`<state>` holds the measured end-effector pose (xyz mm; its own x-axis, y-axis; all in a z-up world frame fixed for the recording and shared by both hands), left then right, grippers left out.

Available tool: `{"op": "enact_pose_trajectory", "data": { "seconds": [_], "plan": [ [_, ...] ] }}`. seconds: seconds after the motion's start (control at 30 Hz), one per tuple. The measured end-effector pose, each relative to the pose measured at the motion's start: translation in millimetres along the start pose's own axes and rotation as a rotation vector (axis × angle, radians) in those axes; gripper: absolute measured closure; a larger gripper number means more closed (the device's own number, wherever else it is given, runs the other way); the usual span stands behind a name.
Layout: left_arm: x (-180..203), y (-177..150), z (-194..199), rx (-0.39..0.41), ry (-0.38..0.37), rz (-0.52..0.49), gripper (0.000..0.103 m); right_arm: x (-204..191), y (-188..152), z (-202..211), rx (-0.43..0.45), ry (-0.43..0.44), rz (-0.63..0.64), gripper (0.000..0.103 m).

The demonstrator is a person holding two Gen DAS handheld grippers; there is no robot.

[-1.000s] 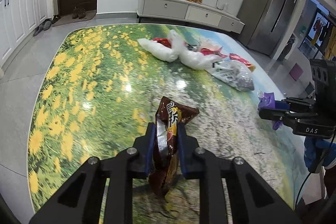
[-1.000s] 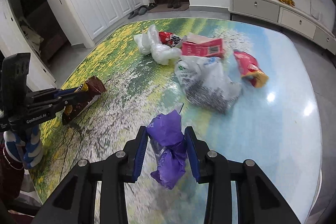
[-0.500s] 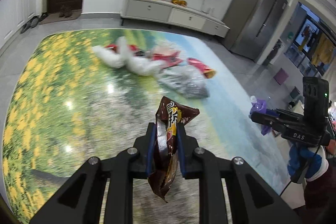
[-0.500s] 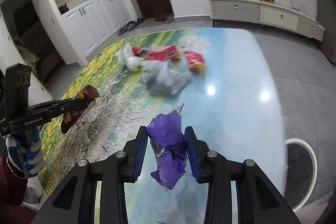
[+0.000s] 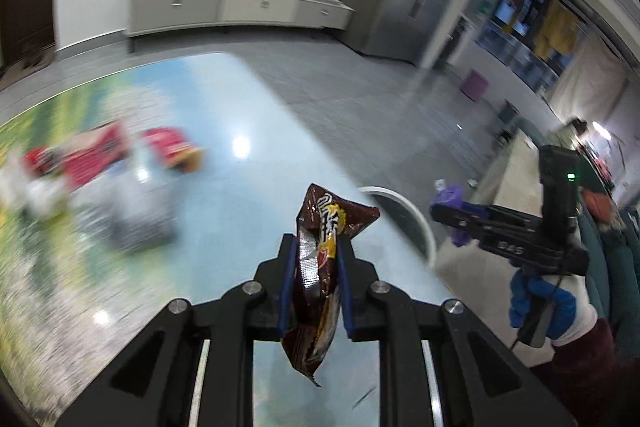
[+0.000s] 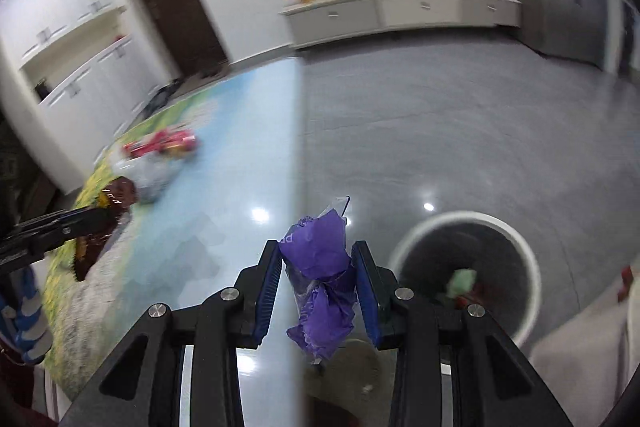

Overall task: Collect trash
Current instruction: 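Carry both held items to the bin and open both tools, then move both tools back over the table toward the white bags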

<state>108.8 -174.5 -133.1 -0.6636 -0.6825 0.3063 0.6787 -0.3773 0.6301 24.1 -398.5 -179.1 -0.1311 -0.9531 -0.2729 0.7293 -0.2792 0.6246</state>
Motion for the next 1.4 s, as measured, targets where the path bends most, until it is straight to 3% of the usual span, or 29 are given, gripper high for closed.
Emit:
{"op": "enact_pose_trajectory", "data": {
  "seconds": [0.17,0.53,0.63,0.73,0.8,1.07,1.4],
  "plan": [
    [55.9,23.3,-56.6,-0.067,-0.058,-0.074,0.085,58.1,-5.1,-7.0,-0.02,-0.074,-0.089,0.069],
    [115.0,54.1,-164.0,-0.188,-0.039,-0.11,0.082,133.6,-13.9,-33.3,-0.062,-0.148,-0.207,0.067],
    [116.2,58.2,-180.2,-0.201,-0.065,-0.073,0.075,146.6,-13.5,-39.1,-0.069,-0.17,-0.217,0.067],
    [118.0,61.9,-190.3,-0.204,-0.091,-0.033,0.056,154.5,-14.5,-41.1,-0.072,-0.192,-0.225,0.064],
    [117.7,64.3,-191.3,-0.197,-0.105,-0.014,0.045,157.1,-16.5,-40.3,-0.07,-0.215,-0.23,0.055],
    [118.0,64.7,-173.1,-0.17,-0.087,-0.024,0.045,165.7,-20.1,-32.3,-0.053,-0.23,-0.267,0.054],
    [82.7,52.6,-107.4,-0.084,0.022,-0.056,0.045,116.8,-3.8,-3.2,0.004,-0.152,-0.209,0.054]
  ]
}}
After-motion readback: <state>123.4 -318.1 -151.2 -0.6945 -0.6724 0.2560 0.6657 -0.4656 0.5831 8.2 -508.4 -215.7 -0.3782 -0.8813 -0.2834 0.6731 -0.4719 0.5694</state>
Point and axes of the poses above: each gripper's, at about its wrist camera, not at the fingertips, and z roughly against the way its jaws point, x to its right, y to its top, the point moved 4 cm from there along -z, roughly the way its jaws point, and after that the axes turned 1 degree about x, right-handed, at the moved point
